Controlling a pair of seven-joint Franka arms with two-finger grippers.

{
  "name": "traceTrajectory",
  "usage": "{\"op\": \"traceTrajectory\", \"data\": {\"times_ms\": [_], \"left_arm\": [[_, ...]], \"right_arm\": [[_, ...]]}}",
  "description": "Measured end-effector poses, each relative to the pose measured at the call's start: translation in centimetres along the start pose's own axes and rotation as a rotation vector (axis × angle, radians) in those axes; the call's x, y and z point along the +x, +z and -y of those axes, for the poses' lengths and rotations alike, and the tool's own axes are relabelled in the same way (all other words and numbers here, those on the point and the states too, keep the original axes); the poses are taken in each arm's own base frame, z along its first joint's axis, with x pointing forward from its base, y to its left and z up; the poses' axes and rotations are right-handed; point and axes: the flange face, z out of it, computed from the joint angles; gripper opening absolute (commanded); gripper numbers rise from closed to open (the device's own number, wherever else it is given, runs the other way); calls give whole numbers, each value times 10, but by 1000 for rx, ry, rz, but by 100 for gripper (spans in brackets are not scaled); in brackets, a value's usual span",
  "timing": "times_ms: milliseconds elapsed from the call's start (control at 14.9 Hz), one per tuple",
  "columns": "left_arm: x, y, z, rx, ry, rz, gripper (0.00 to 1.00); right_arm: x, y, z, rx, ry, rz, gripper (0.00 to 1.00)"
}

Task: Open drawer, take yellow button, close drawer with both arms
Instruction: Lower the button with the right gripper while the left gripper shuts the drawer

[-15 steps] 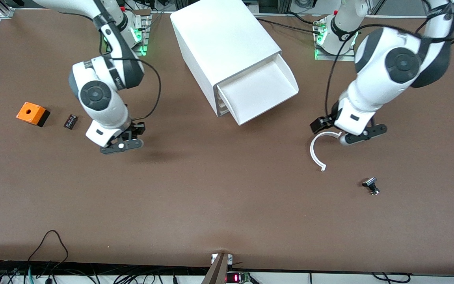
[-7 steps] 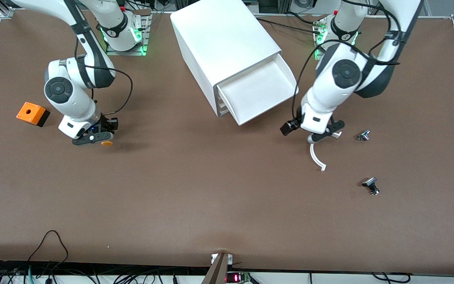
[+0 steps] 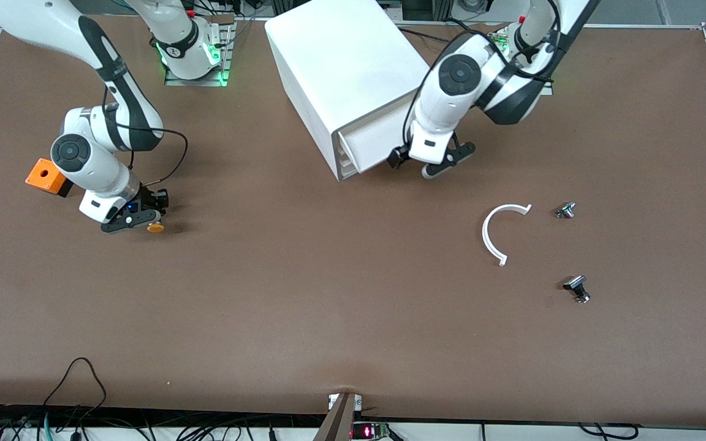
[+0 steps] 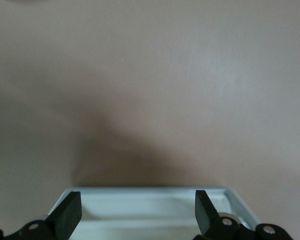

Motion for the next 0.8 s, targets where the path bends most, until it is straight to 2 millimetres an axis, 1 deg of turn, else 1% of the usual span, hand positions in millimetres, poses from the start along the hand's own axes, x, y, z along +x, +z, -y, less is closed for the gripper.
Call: {"op": "traceTrajectory", "data": {"times_ms": [67, 134, 201, 268, 402, 469, 536, 603, 670, 804], "left_arm": [[-10, 3, 1, 12, 9, 9, 100], [-16, 5, 2, 25, 13, 19, 100], [-20, 6, 3, 37, 13, 30, 100], [-26, 7, 3, 46, 12, 45, 100], [-40, 8, 2, 53, 17, 73, 100], [-47, 8, 1, 56, 24, 83, 100], [-55, 9, 0, 58, 35, 88, 100], [-62, 9, -1, 60, 45, 90, 100], [-66, 8, -2, 61, 49, 89, 100], [-67, 6, -1, 63, 47, 86, 100]], "right_arm": [[-3, 13, -7, 7, -4, -12, 43], [-5, 20, -13, 13, -5, -24, 48], [-7, 20, -18, 13, -2, -26, 71], [-8, 20, -21, 13, 4, -28, 100], [-9, 20, -25, 14, 24, -22, 100], [-7, 18, -26, 16, 47, -2, 100], [1, 10, -26, 20, 68, 30, 100], [14, -5, -25, 23, 87, 67, 100], [29, -26, -25, 31, 112, 101, 100], [64, -87, -24, 83, 159, 144, 100]]}}
